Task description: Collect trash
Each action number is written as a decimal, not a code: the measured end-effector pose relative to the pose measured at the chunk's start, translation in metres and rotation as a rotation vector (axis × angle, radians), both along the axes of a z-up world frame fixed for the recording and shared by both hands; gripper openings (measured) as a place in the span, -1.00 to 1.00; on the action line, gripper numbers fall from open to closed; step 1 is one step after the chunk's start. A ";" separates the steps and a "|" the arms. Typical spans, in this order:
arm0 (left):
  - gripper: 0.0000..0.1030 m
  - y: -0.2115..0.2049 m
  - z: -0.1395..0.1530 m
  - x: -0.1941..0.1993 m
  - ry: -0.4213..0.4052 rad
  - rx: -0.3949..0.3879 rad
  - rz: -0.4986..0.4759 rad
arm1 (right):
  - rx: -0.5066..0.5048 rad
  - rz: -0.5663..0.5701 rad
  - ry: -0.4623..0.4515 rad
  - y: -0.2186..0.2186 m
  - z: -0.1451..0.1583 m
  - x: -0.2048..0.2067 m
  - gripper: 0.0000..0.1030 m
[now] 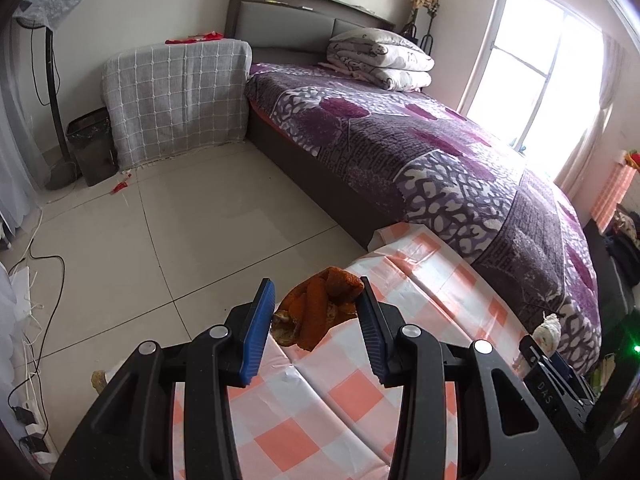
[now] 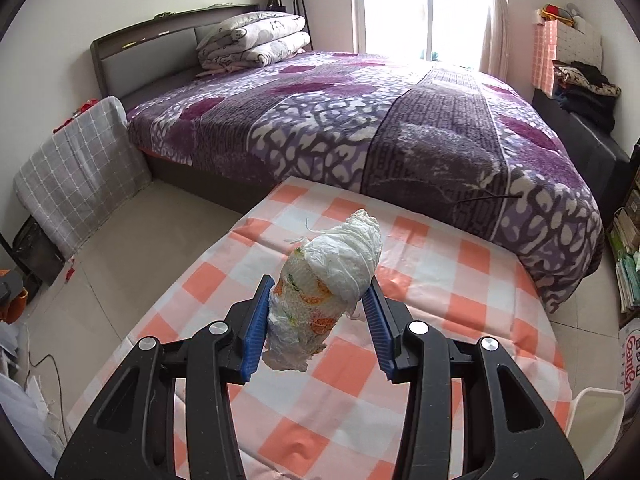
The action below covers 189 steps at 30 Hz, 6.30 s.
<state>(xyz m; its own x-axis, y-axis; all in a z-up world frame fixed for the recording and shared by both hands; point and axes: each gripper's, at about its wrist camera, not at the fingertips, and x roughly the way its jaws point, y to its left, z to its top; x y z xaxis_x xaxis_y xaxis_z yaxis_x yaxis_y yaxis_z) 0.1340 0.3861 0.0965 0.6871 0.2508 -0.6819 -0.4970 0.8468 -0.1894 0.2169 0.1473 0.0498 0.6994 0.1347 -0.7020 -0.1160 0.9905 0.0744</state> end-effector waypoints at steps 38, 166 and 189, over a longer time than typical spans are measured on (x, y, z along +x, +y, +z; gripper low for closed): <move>-0.19 -0.267 -0.058 0.030 0.073 0.039 -0.406 | -0.021 -0.347 0.000 -0.304 -0.047 -0.116 -0.16; 0.87 -0.424 -0.100 -0.140 -0.001 0.322 -0.668 | -0.177 -0.556 -0.100 -0.325 -0.058 -0.287 0.86; 0.87 -0.422 -0.107 -0.140 0.010 0.322 -0.671 | -0.176 -0.554 -0.096 -0.326 -0.059 -0.286 0.86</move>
